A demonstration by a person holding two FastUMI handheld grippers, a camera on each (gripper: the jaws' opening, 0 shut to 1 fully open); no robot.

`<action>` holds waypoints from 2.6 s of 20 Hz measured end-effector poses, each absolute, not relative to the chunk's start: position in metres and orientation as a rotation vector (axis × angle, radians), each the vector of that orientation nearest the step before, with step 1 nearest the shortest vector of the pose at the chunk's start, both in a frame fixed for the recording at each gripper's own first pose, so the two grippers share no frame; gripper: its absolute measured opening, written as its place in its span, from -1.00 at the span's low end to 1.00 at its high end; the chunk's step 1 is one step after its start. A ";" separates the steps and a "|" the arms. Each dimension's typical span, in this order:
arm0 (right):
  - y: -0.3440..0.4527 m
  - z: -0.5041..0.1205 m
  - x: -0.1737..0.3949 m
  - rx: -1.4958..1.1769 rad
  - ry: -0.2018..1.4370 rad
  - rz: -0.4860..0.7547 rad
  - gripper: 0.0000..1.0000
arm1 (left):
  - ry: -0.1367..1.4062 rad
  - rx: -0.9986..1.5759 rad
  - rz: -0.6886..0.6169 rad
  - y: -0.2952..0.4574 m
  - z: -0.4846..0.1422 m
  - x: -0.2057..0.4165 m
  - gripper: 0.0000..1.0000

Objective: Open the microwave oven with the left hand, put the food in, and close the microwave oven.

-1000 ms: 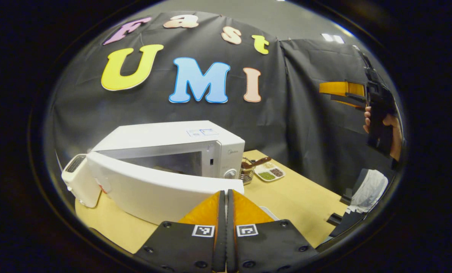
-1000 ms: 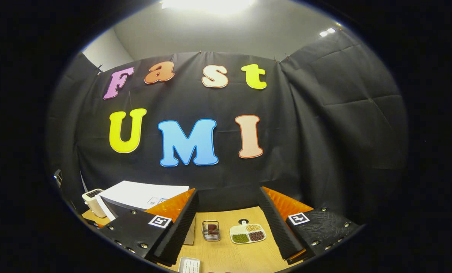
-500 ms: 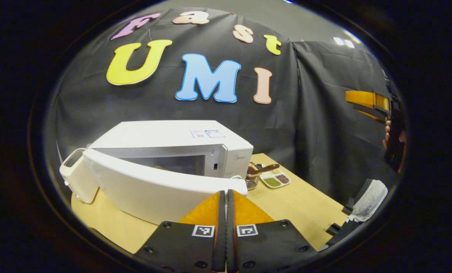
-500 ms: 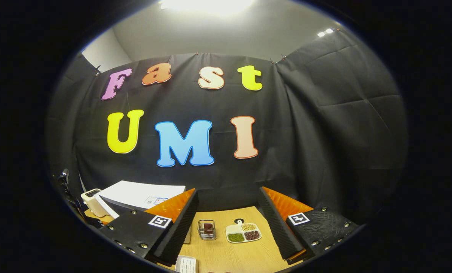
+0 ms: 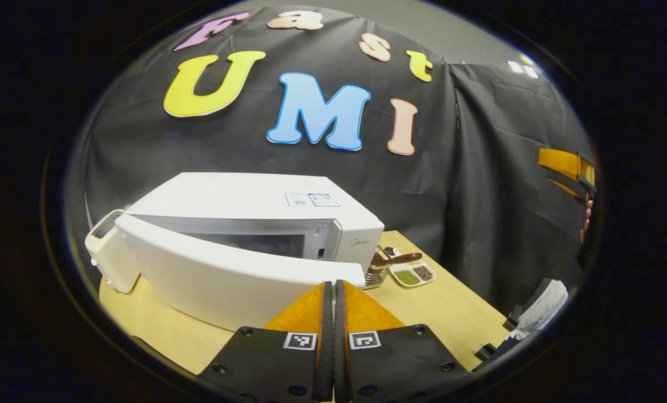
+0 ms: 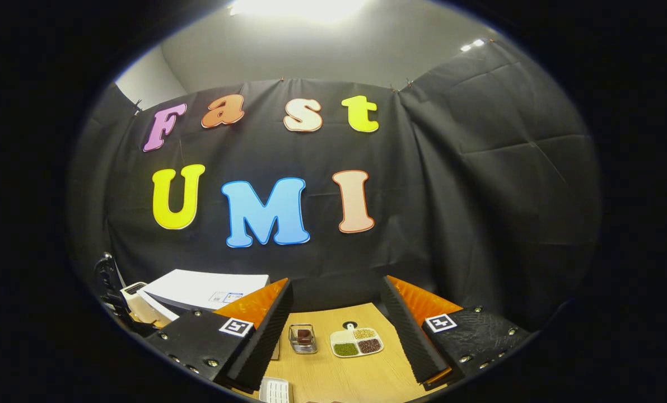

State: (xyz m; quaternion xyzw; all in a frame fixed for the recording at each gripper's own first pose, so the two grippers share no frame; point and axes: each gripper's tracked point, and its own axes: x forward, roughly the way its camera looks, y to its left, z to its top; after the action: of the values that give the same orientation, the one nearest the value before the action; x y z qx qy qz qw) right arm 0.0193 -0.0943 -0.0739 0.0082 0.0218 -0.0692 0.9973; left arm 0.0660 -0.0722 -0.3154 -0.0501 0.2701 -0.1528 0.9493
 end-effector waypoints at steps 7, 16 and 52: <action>-0.104 -0.074 0.019 0.001 0.045 -0.161 0.92 | 0.581 -0.146 -0.284 -0.073 -0.326 0.083 -0.86; -0.102 -0.058 0.017 -0.015 0.005 -0.138 0.92 | 0.562 -0.180 -0.275 -0.082 -0.322 0.108 -0.85; -0.108 -0.065 0.027 -0.039 0.024 -0.149 0.92 | 0.579 -0.096 -0.222 -0.085 -0.331 0.162 -0.86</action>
State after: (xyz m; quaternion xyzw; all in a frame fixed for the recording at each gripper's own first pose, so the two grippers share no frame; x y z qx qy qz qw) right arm 0.0274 -0.1078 -0.0651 -0.0194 0.0122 -0.0744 0.9970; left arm 0.1618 -0.0853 -0.3314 -0.0472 0.2849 -0.1093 0.9511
